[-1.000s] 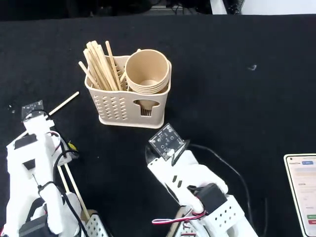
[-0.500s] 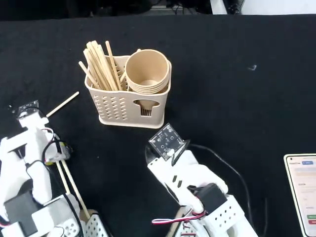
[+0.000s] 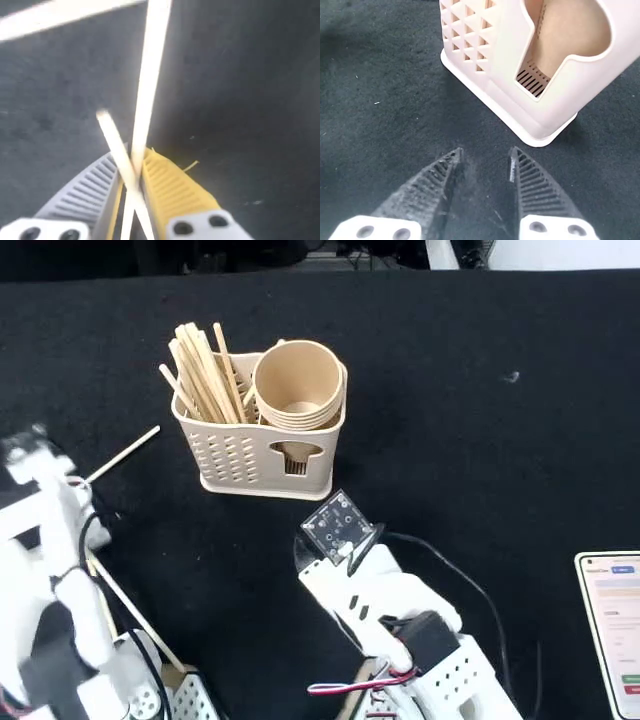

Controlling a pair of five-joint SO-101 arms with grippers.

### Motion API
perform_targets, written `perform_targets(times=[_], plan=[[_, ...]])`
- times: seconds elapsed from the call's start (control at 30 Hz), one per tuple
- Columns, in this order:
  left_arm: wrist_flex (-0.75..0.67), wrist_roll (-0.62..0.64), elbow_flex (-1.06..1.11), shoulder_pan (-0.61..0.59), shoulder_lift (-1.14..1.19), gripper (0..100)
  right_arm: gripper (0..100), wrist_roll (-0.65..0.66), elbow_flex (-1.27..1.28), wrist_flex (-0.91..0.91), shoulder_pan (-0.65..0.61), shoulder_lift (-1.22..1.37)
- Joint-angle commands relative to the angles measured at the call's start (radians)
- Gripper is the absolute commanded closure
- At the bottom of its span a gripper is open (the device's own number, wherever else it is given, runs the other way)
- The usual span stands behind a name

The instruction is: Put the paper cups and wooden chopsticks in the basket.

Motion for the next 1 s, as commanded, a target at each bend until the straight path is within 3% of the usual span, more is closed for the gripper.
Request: perform_targets(times=[0.0, 0.13, 0.27, 0.5, 0.7, 0.9, 0.97], plan=[[0.146, 0.052, -0.185, 0.035, -0.226, 97, 85.0, 0.009, -0.004, 0.003, -0.017, -0.016], [0.199, 0.100, -0.312, 0.081, -0.450, 97, 85.0, 0.009, -0.004, 0.003, -0.017, -0.016], [0.140, 0.129, -0.329, 0.107, -0.575, 97, 85.0, 0.009, -0.004, 0.003, -0.017, -0.016], [0.043, 0.141, -0.306, 0.110, -0.635, 97, 85.0, 0.009, -0.004, 0.003, -0.017, -0.016], [-0.107, 0.276, -0.361, 0.143, -0.637, 97, 85.0, 0.009, -0.002, 0.003, -0.017, -0.016], [0.005, 0.086, -0.237, 0.156, -0.560, 96, 85.0, 0.009, -0.002, 0.003, -0.014, -0.016], [0.043, -0.005, -0.142, 0.113, -0.483, 91, 85.0, 0.009, -0.002, 0.003, -0.015, -0.016]])
